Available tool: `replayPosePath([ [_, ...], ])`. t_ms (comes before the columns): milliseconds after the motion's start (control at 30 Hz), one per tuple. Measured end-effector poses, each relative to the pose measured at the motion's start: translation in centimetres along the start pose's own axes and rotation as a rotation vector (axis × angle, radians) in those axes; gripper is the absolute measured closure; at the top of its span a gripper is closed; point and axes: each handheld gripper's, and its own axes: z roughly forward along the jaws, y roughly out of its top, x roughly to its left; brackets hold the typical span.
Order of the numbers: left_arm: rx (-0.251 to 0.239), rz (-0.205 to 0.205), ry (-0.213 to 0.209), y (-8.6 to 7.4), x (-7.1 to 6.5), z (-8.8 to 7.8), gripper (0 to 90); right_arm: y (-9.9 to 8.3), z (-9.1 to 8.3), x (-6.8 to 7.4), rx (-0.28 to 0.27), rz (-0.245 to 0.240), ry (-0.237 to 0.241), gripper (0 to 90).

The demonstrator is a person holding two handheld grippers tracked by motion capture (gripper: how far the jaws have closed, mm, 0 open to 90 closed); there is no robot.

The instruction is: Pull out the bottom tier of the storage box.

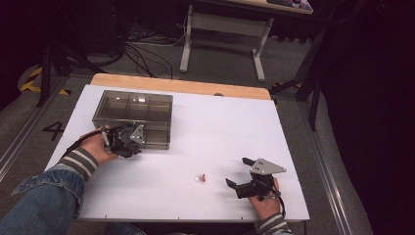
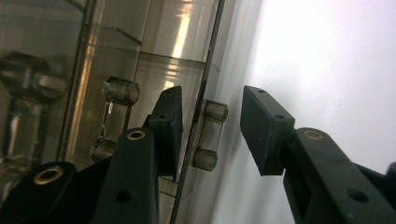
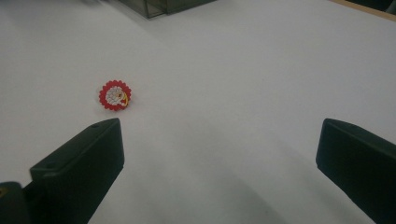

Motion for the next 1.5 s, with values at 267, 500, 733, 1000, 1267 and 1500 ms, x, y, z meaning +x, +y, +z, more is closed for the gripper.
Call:
replayPosePath([
  [267,0.046,0.02,0.01,0.1,0.0,0.6,61.5,0.0,0.0,0.0,0.0,0.001,0.001,1.7],
  [500,0.057,0.031,0.025,0.1,0.0,0.7,68.2,0.0,0.0,0.0,-0.001,0.004,0.001,1.7],
  [733,0.055,0.035,0.022,0.2,-0.1,0.6,68.9,0.0,0.0,0.0,-0.001,0.004,0.002,1.7],
  [1000,0.057,0.045,-0.008,0.3,-0.5,0.1,69.6,0.0,0.0,0.0,-0.001,0.004,0.002,1.7],
  [1267,0.07,0.04,-0.045,0.4,-1.3,-0.6,70.0,0.0,0.0,0.0,0.001,0.004,0.002,1.7],
  [1500,0.083,0.044,-0.074,0.5,-1.9,-1.0,70.4,0.0,0.0,0.0,0.003,0.0,0.002,1.6],
])
